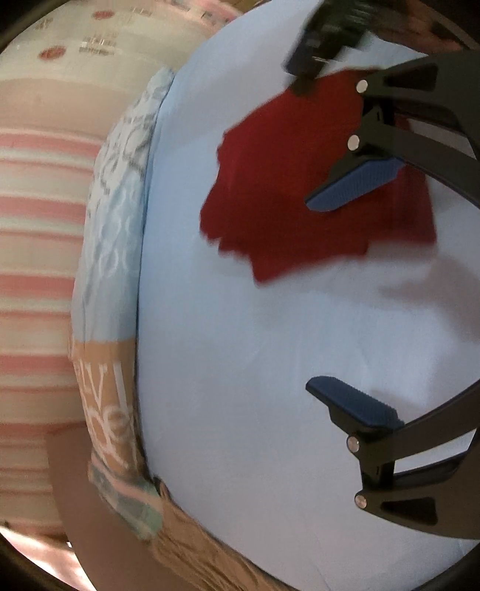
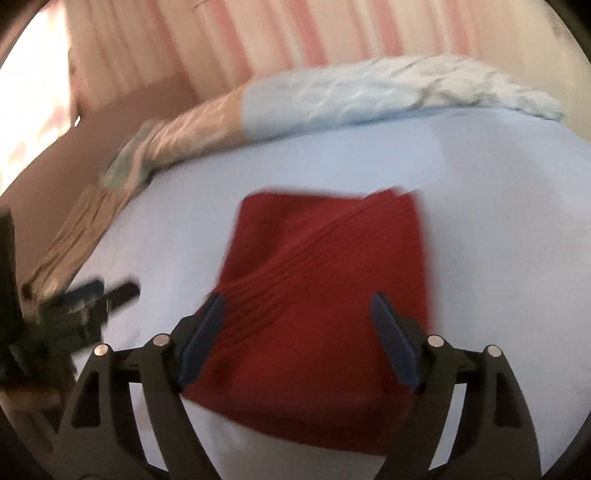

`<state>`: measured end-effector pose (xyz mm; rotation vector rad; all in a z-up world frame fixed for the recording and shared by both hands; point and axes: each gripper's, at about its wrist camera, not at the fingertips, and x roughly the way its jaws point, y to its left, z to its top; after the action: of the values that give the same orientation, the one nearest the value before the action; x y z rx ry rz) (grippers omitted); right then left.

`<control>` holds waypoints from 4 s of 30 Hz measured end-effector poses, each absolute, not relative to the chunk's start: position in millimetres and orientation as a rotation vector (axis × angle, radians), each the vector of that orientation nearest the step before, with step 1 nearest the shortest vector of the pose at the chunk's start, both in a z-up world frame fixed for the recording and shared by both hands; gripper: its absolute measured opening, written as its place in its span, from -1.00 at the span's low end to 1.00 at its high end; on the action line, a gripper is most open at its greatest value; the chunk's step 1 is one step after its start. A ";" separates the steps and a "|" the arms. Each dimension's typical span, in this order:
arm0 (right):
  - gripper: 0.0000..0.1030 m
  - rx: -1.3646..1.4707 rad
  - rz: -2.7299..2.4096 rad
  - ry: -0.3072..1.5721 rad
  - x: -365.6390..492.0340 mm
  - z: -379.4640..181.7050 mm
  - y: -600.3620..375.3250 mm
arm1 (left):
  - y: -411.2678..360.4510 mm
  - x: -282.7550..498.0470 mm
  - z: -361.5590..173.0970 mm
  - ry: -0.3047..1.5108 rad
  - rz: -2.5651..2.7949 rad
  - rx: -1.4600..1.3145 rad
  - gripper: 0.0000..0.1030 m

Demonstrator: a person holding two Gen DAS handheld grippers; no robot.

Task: Fold small clothes
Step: 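Grasp the other sweater edge with the left tool, then fold the edge with the left tool over the bundle and release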

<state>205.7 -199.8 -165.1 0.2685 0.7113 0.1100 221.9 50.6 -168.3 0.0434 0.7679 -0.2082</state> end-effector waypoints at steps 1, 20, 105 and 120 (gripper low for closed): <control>0.58 0.279 0.086 0.703 202.9 -163.3 -211.5 | 44.5 219.7 -170.0 0.768 -0.225 0.049 0.78; 0.58 0.221 0.003 0.886 199.6 -203.4 -220.7 | 11.5 206.0 -225.2 0.918 -0.162 0.047 -0.78; -0.24 -0.037 0.010 0.636 241.9 -96.3 -278.5 | -98.0 267.0 -124.9 0.707 -0.324 0.017 -0.31; -0.24 0.046 -0.254 0.751 171.5 -103.9 -508.3 | -338.5 240.2 -122.4 0.752 -0.534 0.108 -0.30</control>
<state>171.5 -508.3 -103.9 0.0463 0.7505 -0.2538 240.2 -338.5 -122.4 0.1079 0.7519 -0.5344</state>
